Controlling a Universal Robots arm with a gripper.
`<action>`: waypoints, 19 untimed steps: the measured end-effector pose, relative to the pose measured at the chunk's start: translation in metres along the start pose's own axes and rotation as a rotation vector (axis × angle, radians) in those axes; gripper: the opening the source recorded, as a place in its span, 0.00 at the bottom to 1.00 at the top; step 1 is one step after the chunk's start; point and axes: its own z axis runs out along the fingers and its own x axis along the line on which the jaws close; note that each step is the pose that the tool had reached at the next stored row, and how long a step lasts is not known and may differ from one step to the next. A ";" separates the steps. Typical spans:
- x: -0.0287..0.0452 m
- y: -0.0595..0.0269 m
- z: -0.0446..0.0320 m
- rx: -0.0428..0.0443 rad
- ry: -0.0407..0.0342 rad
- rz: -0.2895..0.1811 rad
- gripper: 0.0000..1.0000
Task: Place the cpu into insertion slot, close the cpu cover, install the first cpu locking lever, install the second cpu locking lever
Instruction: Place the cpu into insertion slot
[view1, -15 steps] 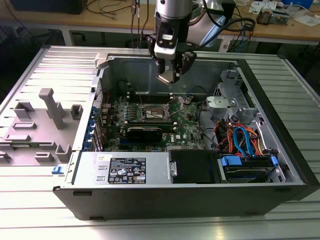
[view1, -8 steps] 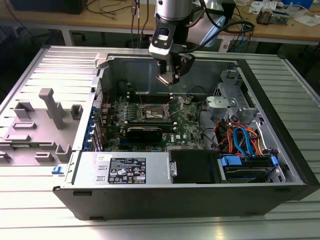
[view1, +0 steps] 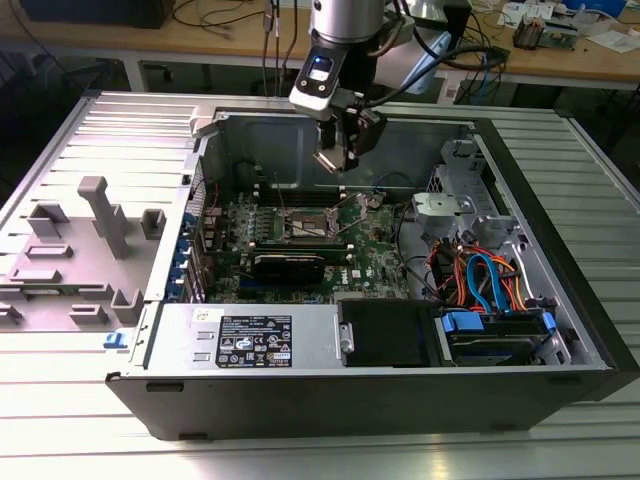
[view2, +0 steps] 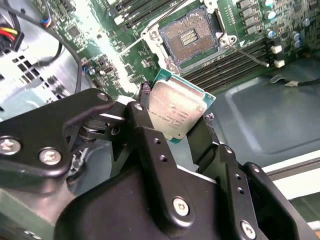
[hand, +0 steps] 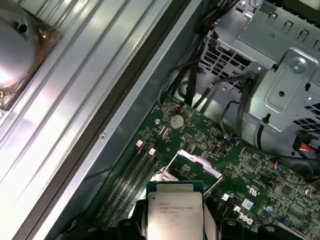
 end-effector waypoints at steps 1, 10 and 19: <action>0.0000 0.0000 0.0005 -0.0002 -0.0018 0.023 0.54; -0.0001 -0.0004 0.0051 -0.0017 -0.0169 0.215 0.54; -0.0008 -0.0010 0.0079 -0.0020 -0.0209 0.269 0.54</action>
